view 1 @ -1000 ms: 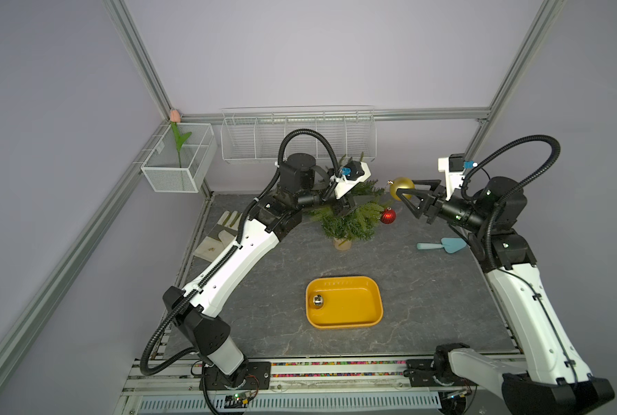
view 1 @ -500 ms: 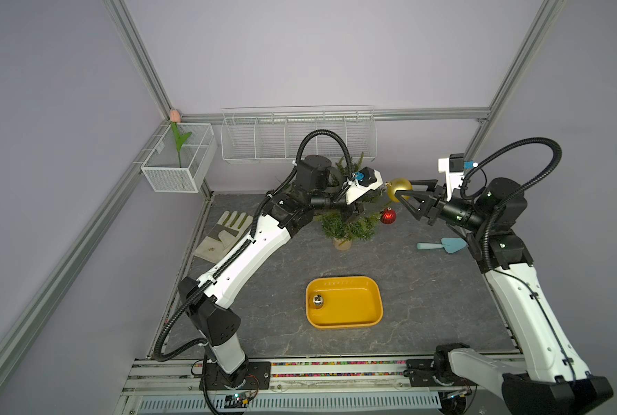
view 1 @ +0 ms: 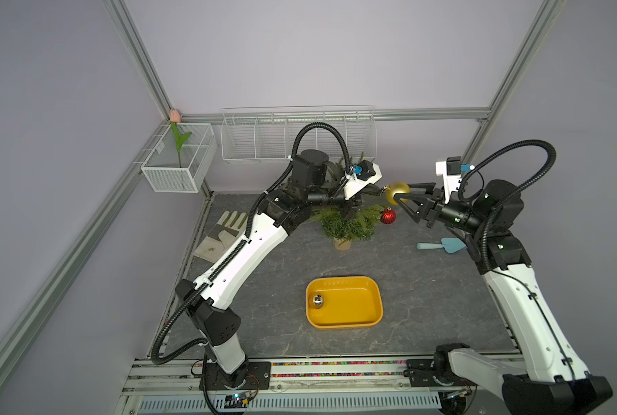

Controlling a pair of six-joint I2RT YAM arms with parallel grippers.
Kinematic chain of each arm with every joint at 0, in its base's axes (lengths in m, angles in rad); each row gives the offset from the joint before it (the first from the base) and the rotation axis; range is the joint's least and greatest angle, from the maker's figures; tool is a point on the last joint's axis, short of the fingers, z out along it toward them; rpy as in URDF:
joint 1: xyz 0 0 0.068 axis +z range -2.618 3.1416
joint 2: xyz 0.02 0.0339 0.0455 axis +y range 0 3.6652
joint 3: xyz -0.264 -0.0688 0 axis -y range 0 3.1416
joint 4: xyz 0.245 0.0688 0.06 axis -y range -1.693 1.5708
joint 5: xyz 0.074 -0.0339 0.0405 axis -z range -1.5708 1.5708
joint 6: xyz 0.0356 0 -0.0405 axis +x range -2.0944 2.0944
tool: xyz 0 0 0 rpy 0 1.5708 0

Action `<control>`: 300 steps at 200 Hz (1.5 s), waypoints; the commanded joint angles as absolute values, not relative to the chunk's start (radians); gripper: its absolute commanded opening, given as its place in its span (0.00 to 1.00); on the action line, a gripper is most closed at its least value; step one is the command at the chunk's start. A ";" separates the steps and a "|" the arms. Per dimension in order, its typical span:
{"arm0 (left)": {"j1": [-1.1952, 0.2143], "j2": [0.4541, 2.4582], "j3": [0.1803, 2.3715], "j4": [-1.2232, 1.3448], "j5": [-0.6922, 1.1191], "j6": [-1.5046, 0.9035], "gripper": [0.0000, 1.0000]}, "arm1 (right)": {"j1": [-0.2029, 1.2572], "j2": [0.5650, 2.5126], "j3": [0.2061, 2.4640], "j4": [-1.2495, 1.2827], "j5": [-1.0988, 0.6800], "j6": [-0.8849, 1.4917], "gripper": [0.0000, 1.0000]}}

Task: Decorate the small christmas tree with ornaments
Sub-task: Hang an ornament on the christmas tree.

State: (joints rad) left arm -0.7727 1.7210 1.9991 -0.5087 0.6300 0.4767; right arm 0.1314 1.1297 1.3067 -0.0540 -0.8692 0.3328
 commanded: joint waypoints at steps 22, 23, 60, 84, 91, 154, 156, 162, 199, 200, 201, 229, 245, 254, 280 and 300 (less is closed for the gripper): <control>-0.773 1.747 2.018 -0.540 0.653 0.483 0.31 | 0.126 1.112 1.299 -0.034 -0.897 0.334 0.45; -0.773 1.746 2.019 -0.540 0.653 0.483 0.31 | 0.126 1.112 1.299 -0.034 -0.897 0.334 0.45; -0.773 1.747 2.019 -0.538 0.654 0.484 0.28 | 0.126 1.118 1.296 -0.028 -0.899 0.342 0.45; -0.773 1.750 2.020 -0.540 0.646 0.482 0.25 | 0.126 1.120 1.298 -0.021 -0.903 0.349 0.45; -0.772 1.751 2.020 -0.540 0.645 0.483 0.22 | 0.126 1.121 1.298 -0.020 -0.904 0.350 0.45; -0.773 1.766 2.048 -0.558 0.631 0.483 0.14 | 0.126 1.115 1.289 -0.033 -0.906 0.349 0.45; -0.773 1.766 2.047 -0.558 0.631 0.483 0.14 | 0.126 1.115 1.289 -0.034 -0.906 0.347 0.45; -0.773 1.766 2.047 -0.557 0.628 0.484 0.13 | 0.126 1.113 1.288 -0.039 -0.905 0.344 0.45; -0.773 1.761 2.047 -0.549 0.637 0.483 0.11 | 0.126 1.107 1.278 -0.063 -0.900 0.331 0.44; -0.773 1.762 2.047 -0.549 0.638 0.483 0.11 | 0.126 1.107 1.278 -0.063 -0.899 0.330 0.44; -0.773 1.761 2.046 -0.549 0.638 0.483 0.11 | 0.127 1.107 1.277 -0.064 -0.899 0.330 0.44; -0.772 1.755 2.035 -0.564 0.687 0.502 0.25 | 0.126 1.097 1.276 -0.077 -0.882 0.319 0.44; -0.773 1.754 2.034 -0.570 0.697 0.499 0.27 | 0.127 1.094 1.281 -0.084 -0.883 0.313 0.44; -0.773 1.755 2.034 -0.573 0.701 0.500 0.28 | 0.127 1.094 1.282 -0.084 -0.882 0.312 0.44; -0.773 1.757 2.034 -0.572 0.701 0.496 0.28 | 0.126 1.094 1.284 -0.084 -0.882 0.312 0.44; -0.773 1.761 2.041 -0.558 0.671 0.479 0.26 | 0.126 1.092 1.283 -0.090 -0.888 0.310 0.44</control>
